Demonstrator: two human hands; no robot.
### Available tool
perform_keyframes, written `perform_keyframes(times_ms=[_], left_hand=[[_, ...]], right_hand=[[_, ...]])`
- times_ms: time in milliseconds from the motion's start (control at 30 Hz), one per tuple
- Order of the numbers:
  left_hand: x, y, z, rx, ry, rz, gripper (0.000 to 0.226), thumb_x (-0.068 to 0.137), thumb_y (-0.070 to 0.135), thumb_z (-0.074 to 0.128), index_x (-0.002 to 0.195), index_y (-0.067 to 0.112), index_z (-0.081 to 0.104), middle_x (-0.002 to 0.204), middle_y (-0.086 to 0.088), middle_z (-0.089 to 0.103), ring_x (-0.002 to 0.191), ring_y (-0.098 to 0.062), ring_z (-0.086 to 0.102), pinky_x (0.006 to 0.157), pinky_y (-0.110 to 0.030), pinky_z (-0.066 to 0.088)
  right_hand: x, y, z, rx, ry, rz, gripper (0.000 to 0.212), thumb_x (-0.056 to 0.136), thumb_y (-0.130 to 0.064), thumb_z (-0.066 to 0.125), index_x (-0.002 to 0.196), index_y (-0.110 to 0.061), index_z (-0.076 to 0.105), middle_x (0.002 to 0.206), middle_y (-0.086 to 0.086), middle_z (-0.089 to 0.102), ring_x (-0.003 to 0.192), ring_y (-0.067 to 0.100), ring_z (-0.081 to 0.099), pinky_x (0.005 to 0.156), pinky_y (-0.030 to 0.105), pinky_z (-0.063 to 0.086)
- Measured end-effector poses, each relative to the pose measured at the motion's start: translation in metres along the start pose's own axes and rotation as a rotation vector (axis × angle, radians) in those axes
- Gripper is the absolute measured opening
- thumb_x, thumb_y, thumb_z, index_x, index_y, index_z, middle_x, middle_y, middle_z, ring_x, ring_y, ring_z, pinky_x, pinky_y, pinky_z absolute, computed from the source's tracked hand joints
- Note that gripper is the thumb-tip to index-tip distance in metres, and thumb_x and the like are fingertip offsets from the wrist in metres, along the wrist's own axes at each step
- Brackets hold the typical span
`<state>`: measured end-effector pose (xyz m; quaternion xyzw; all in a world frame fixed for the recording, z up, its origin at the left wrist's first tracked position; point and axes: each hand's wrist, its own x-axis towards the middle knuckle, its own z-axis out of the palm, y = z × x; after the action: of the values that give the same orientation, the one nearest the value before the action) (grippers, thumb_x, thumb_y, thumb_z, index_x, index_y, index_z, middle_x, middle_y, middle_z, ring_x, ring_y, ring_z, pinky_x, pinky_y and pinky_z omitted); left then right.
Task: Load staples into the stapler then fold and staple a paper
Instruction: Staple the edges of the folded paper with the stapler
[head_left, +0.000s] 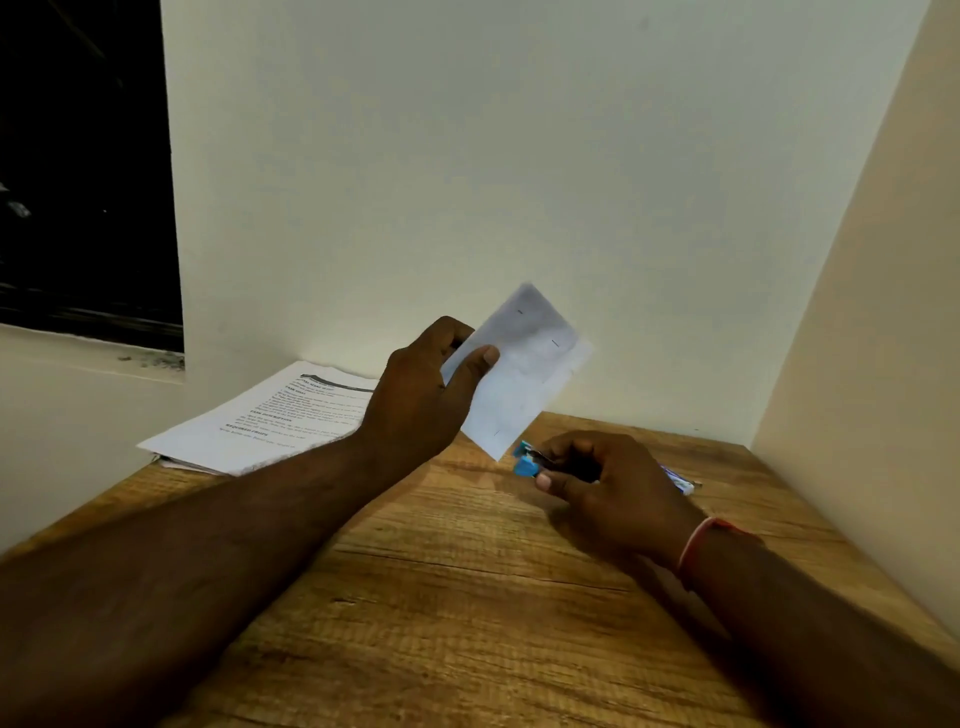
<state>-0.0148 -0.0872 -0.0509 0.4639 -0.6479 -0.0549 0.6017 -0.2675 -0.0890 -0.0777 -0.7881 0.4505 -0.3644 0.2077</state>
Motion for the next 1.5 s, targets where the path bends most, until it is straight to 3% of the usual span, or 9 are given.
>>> perform_keyframes(times_ms=[167, 333, 433, 600, 767, 933, 1033, 1167, 1500], left_hand=[[0.002, -0.006, 0.001, -0.115, -0.032, -0.143, 0.025, 0.111, 0.046, 0.067, 0.112, 0.022, 0.072, 0.104, 0.004, 0.078, 0.092, -0.018, 0.074, 0.071, -0.031, 0.054], [-0.001, -0.004, 0.005, -0.28, -0.037, -0.284, 0.028, 0.112, 0.047, 0.065, 0.12, 0.023, 0.075, 0.112, 0.005, 0.082, 0.098, -0.015, 0.078, 0.073, -0.025, 0.055], [-0.003, -0.002, 0.009, -0.32, -0.025, -0.348, 0.03, 0.113, 0.049, 0.063, 0.121, 0.023, 0.076, 0.112, 0.006, 0.082, 0.099, -0.013, 0.078, 0.077, -0.027, 0.055], [-0.009, -0.002, 0.018, -0.331, -0.068, -0.395, 0.032, 0.111, 0.046, 0.067, 0.136, 0.026, 0.066, 0.125, 0.006, 0.079, 0.11, -0.016, 0.079, 0.092, -0.04, 0.067], [-0.017, 0.002, 0.021, 0.021, -0.059, -0.095, 0.07, 0.093, 0.036, 0.091, 0.15, 0.033, 0.05, 0.145, 0.012, 0.053, 0.12, -0.006, 0.061, 0.092, -0.022, 0.054], [-0.02, 0.017, 0.013, 0.079, -0.191, 0.19, 0.043, 0.08, 0.053, 0.097, 0.115, 0.037, 0.076, 0.11, 0.019, 0.074, 0.103, 0.0, 0.071, 0.079, -0.009, 0.052], [-0.028, 0.025, 0.018, 0.084, -0.25, 0.126, 0.048, 0.071, 0.066, 0.098, 0.107, 0.039, 0.081, 0.105, 0.022, 0.078, 0.095, 0.0, 0.074, 0.077, -0.017, 0.061], [-0.026, 0.026, 0.015, 0.086, -0.262, 0.095, 0.027, 0.084, 0.048, 0.097, 0.103, 0.033, 0.087, 0.097, 0.018, 0.083, 0.093, -0.003, 0.078, 0.085, -0.035, 0.068], [-0.019, 0.027, 0.013, -0.031, -0.356, -0.027, 0.015, 0.092, 0.042, 0.091, 0.102, 0.031, 0.092, 0.093, 0.018, 0.086, 0.092, 0.004, 0.08, 0.089, -0.025, 0.065]], right_hand=[[0.004, 0.014, -0.005, -0.245, -0.056, 0.079, 0.012, 0.091, -0.039, 0.09, 0.097, -0.046, 0.082, 0.102, -0.023, 0.078, 0.1, -0.003, 0.068, 0.085, 0.027, 0.052], [0.0, 0.005, -0.003, -0.227, -0.064, 0.077, 0.021, 0.086, -0.047, 0.093, 0.103, -0.049, 0.081, 0.103, -0.027, 0.075, 0.102, -0.007, 0.066, 0.085, 0.02, 0.052], [-0.002, -0.009, -0.001, 0.096, -0.045, 0.04, 0.03, 0.087, -0.05, 0.092, 0.116, -0.042, 0.084, 0.111, -0.021, 0.082, 0.106, -0.004, 0.075, 0.087, 0.018, 0.056], [-0.005, -0.027, 0.008, 0.576, -0.007, 0.141, 0.019, 0.087, -0.037, 0.09, 0.102, -0.025, 0.088, 0.102, 0.008, 0.087, 0.096, 0.024, 0.084, 0.08, 0.034, 0.068], [-0.004, -0.029, 0.002, 0.831, 0.122, 0.316, 0.007, 0.096, -0.009, 0.085, 0.094, -0.007, 0.078, 0.081, 0.019, 0.08, 0.074, 0.032, 0.079, 0.065, 0.034, 0.066], [-0.006, -0.032, -0.001, 0.923, 0.141, 0.29, 0.011, 0.098, -0.007, 0.08, 0.096, 0.002, 0.075, 0.088, 0.02, 0.081, 0.083, 0.033, 0.084, 0.073, 0.035, 0.069], [-0.008, -0.033, 0.003, 0.919, 0.149, 0.241, 0.014, 0.101, -0.012, 0.077, 0.096, 0.0, 0.081, 0.096, 0.021, 0.083, 0.081, 0.028, 0.081, 0.077, 0.04, 0.07], [-0.007, -0.033, 0.004, 0.919, 0.128, 0.203, 0.023, 0.098, -0.029, 0.077, 0.103, -0.009, 0.086, 0.109, 0.019, 0.085, 0.099, 0.03, 0.085, 0.087, 0.041, 0.069], [-0.006, -0.025, 0.004, 0.89, 0.13, 0.164, 0.028, 0.087, -0.031, 0.083, 0.107, -0.011, 0.086, 0.114, 0.018, 0.085, 0.112, 0.035, 0.082, 0.1, 0.048, 0.067]])
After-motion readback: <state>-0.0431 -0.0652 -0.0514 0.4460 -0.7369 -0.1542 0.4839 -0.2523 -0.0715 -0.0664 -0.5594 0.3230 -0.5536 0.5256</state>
